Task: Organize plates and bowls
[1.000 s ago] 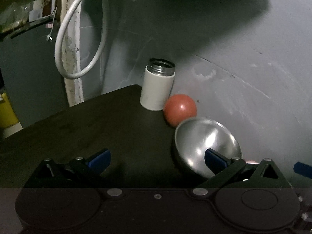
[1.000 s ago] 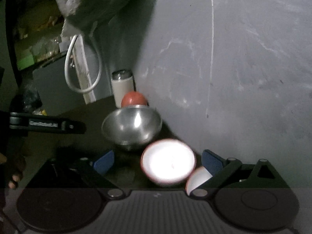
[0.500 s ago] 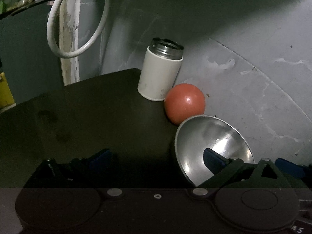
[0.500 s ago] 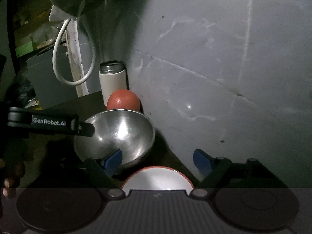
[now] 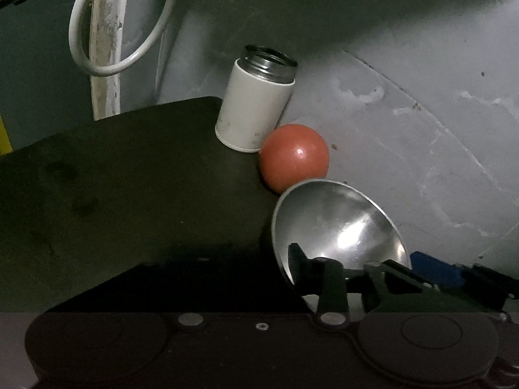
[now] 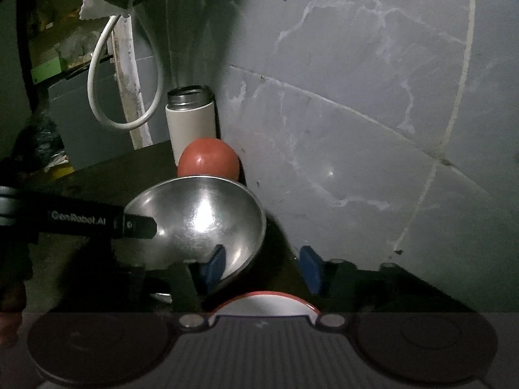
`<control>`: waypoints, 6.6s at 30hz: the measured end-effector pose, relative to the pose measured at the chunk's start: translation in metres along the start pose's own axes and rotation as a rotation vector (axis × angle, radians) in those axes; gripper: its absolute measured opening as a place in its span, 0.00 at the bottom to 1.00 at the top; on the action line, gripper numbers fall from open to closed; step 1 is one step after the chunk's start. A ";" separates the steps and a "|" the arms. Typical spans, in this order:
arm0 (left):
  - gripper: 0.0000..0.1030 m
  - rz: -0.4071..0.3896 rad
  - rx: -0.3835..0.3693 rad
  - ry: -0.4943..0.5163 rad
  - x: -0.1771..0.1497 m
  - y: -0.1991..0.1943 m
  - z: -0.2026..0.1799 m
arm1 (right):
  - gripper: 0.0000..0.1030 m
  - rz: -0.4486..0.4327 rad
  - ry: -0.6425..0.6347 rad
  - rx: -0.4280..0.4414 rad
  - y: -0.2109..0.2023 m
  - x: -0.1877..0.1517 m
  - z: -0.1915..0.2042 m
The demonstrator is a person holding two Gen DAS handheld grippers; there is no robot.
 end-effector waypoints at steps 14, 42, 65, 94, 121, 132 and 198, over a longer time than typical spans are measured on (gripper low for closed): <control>0.14 -0.040 -0.008 -0.025 -0.001 -0.030 -0.001 | 0.22 0.006 0.012 0.097 -0.010 0.006 0.010; 0.14 0.018 -0.127 -0.129 -0.126 -0.164 -0.090 | 0.22 -0.044 0.064 0.169 -0.203 -0.065 -0.018; 0.14 0.230 -0.158 0.027 -0.216 -0.167 -0.145 | 0.23 0.154 0.143 0.138 -0.253 -0.171 -0.082; 0.61 0.201 -0.098 0.091 -0.197 -0.183 -0.152 | 0.48 0.176 0.150 0.156 -0.260 -0.174 -0.088; 0.99 0.235 0.118 -0.050 -0.104 -0.085 -0.153 | 1.00 0.118 0.440 0.129 -0.195 -0.131 -0.149; 0.99 0.272 0.095 -0.021 -0.090 -0.042 -0.166 | 0.96 0.056 0.486 0.096 -0.153 -0.109 -0.151; 0.11 0.165 -0.099 -0.017 -0.188 -0.215 -0.181 | 0.16 0.214 0.170 0.370 -0.262 -0.138 -0.085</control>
Point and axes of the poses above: each gripper's, at about its wrist camera, not at the fingertips, and y roughly the way its jaws point, z to its left, x to its top, the point moved 5 cm from there along y, roughly the way its jaws point, and after that the axes turned 9 degrees about y, right-handed, at the moved point
